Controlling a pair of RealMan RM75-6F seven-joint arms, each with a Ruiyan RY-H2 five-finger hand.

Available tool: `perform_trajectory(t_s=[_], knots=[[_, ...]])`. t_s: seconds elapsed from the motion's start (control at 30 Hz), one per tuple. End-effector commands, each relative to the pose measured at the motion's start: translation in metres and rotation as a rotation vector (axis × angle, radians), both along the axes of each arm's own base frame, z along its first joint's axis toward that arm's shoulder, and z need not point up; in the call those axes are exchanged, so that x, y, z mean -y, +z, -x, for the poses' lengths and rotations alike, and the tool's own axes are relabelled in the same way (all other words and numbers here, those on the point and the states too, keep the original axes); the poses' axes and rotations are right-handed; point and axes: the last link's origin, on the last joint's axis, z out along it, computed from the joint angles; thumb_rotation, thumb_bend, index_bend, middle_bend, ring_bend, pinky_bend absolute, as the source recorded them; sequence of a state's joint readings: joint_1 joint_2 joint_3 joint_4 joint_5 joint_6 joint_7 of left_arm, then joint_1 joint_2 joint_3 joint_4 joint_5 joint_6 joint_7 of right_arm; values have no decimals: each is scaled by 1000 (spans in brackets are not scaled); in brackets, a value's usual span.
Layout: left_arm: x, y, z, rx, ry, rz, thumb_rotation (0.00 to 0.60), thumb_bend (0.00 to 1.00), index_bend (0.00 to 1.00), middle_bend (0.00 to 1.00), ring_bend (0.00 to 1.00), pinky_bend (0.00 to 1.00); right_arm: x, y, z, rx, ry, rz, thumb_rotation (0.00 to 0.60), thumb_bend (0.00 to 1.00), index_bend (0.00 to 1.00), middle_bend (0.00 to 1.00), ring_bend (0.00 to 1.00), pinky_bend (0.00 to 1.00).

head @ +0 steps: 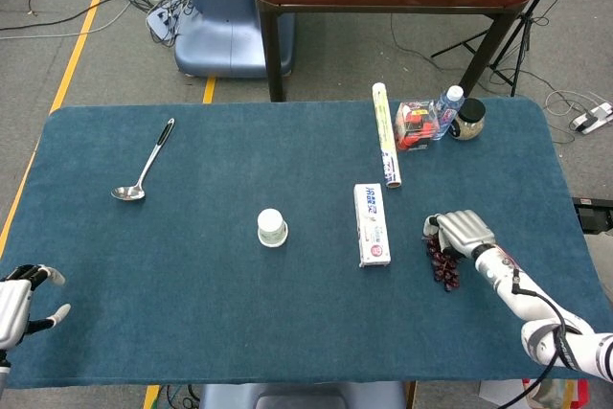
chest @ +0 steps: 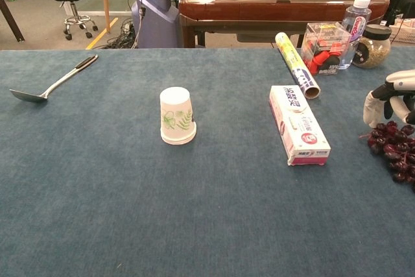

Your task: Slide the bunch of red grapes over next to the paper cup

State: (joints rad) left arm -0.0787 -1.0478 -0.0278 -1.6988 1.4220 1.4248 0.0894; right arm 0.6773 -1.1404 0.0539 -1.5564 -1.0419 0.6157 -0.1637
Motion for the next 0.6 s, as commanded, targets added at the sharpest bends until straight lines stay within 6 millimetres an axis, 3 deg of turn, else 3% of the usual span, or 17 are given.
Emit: perform_trajectory(t_s=[0.03,0.6], knots=[[0,0,0,0,0,1,600,204,481,433,317,463,-11,3,1,-16,9,-20,600,1000,376,351,287,442],[0,-2,0,-5,-1,6,600,204,481,433,317,463,-51,2,8,-9,14,-83,600,1000,376,352,287,442]])
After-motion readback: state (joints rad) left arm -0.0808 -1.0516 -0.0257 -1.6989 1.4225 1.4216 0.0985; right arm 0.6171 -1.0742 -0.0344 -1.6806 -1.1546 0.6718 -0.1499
